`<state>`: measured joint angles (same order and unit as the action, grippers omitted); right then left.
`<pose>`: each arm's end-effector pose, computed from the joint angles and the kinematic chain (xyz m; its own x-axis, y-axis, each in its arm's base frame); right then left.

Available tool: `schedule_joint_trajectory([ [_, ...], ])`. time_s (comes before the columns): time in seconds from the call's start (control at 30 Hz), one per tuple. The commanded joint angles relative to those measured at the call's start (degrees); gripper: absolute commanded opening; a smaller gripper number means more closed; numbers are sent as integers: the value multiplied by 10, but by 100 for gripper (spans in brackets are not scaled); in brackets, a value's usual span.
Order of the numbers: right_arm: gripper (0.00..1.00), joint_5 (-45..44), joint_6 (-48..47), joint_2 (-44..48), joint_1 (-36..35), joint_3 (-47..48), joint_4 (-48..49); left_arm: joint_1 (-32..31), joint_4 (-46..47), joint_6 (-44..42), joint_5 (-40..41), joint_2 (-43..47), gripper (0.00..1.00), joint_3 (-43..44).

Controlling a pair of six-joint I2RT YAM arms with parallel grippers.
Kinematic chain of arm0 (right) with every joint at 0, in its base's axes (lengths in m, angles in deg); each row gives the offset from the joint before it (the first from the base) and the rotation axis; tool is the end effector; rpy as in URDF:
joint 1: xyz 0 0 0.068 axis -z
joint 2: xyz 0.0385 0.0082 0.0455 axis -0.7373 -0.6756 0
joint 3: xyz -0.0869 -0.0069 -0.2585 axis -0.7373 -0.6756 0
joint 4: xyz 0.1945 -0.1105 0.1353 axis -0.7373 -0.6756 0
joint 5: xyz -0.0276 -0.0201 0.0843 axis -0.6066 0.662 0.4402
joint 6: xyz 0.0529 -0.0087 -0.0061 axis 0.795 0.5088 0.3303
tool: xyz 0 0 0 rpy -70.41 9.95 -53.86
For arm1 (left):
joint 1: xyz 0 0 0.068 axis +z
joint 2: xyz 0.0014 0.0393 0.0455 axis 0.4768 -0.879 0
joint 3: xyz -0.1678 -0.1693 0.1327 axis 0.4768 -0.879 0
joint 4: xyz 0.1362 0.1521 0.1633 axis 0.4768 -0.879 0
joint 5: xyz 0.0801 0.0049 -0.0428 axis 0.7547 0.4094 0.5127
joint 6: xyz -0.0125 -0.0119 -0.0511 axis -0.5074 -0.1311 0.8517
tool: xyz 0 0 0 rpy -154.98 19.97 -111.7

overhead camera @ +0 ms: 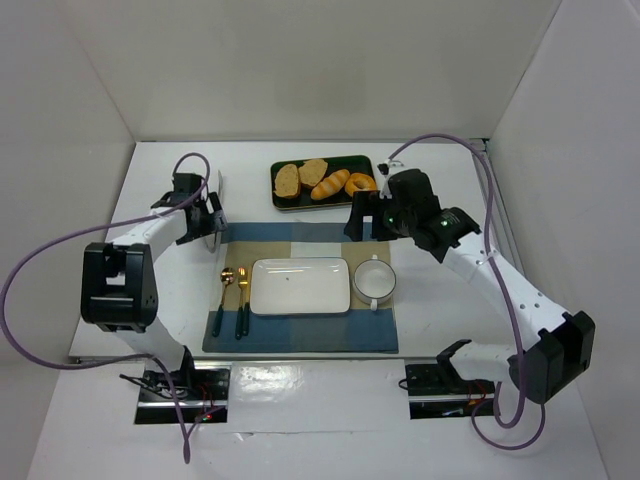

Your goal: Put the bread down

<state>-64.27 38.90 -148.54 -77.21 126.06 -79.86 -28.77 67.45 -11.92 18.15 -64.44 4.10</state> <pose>0.2289 0.1336 0.3375 -0.7026 0.0227 -0.7113 -0.3059 0.8928 0.3307 0.3453 0.0049 0.2044 -0.6644 -0.4184 -0.6193 -0.4389 0.8891 -0.1298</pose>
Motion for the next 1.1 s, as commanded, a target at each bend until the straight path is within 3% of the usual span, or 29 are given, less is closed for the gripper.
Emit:
schedule_joint_trajectory([
  [0.0,100,-9,1,-13,-6,34,7,6,38,-9,-51,-27,100,46],
  [0.57,100,-19,-10,-47,-6,69,-3,16,7,-14,-9,-156,99,147],
  [1.07,100,-31,-5,-42,-1,69,-9,21,-49,3,6,-218,95,179],
])
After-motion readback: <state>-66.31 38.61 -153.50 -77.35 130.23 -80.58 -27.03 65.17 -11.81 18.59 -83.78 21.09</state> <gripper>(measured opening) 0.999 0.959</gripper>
